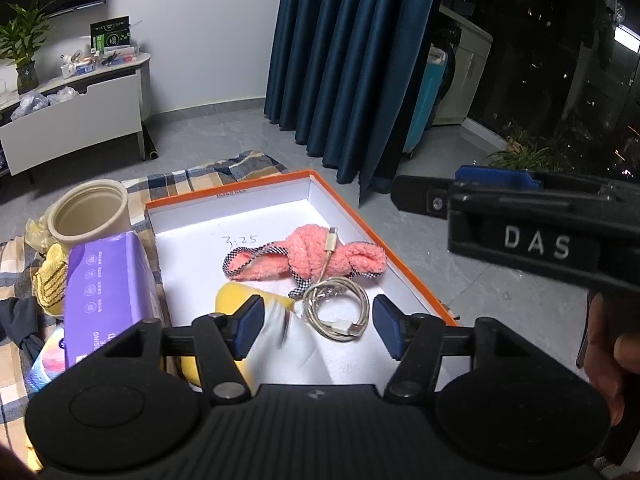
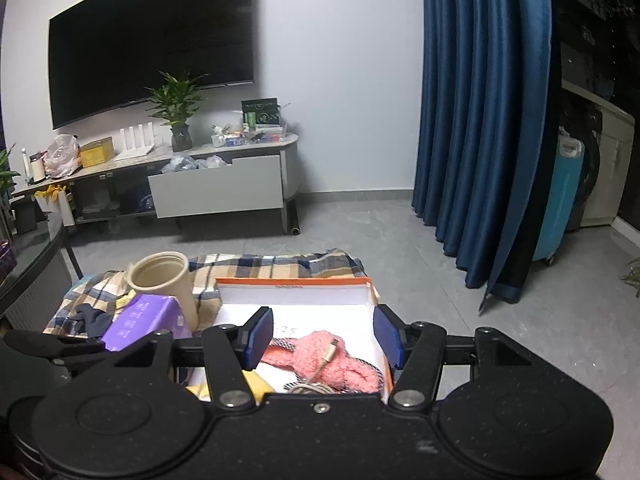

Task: Organize soft objects
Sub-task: 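Open the left gripper to drop the mask while the right gripper drops the cable into the box, then move the right tool to the light blue fuzzy towel while the left tool approaches the yellow cloth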

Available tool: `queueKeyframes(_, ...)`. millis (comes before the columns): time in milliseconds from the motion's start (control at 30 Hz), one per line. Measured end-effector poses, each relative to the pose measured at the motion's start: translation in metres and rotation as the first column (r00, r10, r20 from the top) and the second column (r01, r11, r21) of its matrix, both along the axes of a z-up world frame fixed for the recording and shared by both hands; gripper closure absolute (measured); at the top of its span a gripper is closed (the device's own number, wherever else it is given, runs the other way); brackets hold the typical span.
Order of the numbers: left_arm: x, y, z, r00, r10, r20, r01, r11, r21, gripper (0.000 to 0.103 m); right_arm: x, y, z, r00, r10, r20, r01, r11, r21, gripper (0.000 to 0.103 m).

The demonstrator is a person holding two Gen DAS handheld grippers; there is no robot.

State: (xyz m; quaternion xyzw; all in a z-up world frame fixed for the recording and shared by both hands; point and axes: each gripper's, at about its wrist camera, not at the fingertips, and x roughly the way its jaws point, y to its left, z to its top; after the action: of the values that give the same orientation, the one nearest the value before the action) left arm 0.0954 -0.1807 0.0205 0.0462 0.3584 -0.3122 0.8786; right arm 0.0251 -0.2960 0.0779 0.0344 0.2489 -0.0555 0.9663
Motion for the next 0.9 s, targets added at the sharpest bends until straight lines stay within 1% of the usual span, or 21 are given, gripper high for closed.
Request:
queueKeyframes(100,-0.003,0.003,0.006,1.000,0.022,0.020,-0.022,1.000,-0.002,0.032,-0.002,0.006,0.004,1.000,-0.007,0.024,0.007,1.000,-0.010,0.035)
queueKeyframes(233,-0.005,0.014,0.015,0.995,0.080,0.054,-0.080,0.997,0.004,0.026,-0.006,0.011,0.009,0.998,-0.019,0.066,0.018,1.000,0.006,0.034)
queueKeyframes(400,-0.007,0.035,0.025,0.984,0.161,0.082,-0.162,0.987,0.003,0.024,-0.005,0.022,0.013,0.996,0.001,0.088,-0.003,1.000,0.025,0.033)
queueKeyframes(500,-0.006,0.049,0.028,0.975,0.203,0.088,-0.205,0.979,0.009,0.024,-0.002,0.036,0.014,0.996,0.030,0.086,-0.032,0.999,0.016,0.033)
queueKeyframes(700,-0.006,0.076,0.032,0.958,0.271,0.093,-0.273,0.962,0.009,0.024,0.007,0.064,0.013,0.993,0.091,0.074,-0.092,0.996,0.009,0.033)
queueKeyframes(900,-0.007,0.098,0.036,0.943,0.319,0.093,-0.320,0.947,0.001,0.024,0.013,0.088,0.013,0.987,0.142,0.071,-0.142,0.990,0.000,0.033)
